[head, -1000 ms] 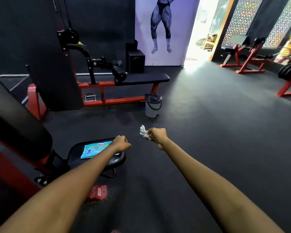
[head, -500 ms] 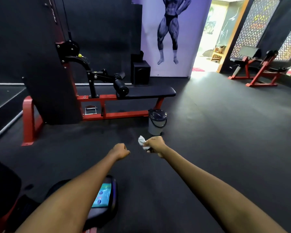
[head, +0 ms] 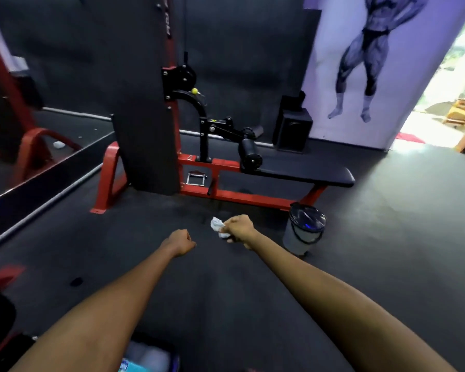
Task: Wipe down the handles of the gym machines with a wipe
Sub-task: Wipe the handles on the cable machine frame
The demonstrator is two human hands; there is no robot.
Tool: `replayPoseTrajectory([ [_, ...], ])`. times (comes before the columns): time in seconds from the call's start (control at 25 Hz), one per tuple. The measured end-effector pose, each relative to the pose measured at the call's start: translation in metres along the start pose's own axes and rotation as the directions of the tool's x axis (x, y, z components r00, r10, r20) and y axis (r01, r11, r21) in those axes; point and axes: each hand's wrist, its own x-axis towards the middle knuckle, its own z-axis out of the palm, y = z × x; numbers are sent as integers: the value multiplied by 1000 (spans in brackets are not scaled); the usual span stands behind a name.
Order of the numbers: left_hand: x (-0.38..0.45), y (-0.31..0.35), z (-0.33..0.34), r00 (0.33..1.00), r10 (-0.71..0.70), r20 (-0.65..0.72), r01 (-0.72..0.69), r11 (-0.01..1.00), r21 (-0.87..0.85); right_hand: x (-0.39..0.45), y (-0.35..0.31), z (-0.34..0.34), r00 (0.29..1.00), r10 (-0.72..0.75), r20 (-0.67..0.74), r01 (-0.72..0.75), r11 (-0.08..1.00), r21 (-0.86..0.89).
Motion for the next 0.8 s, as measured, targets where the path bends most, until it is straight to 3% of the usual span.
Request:
replayPoseTrajectory([
  [0.16,46,-19,-26,981,-180,-73,174,981,-86,83,-41,13,982,-41,187,72,984,-162],
  [0.4,58,-70,-67,877,-429,-218,398,901,-174,154,-92,88,878,-119,464,223,959,-175],
  [0.56,66,-136,-104,755,-582,-303,511,811,-285,192,-130,166,791,-147,593,313,931,-187],
  [0.64,68,-176,-133,638,-652,-409,538,758,-369,212,-157,224,714,-176,678,392,902,-179],
  [0.72,62,-188,-149,591,-672,-447,533,741,-408,213,-171,246,695,-218,685,459,868,-190],
  [0.8,61,-212,-170,500,-721,-479,551,692,-467,219,-197,290,621,-243,745,538,823,-180],
])
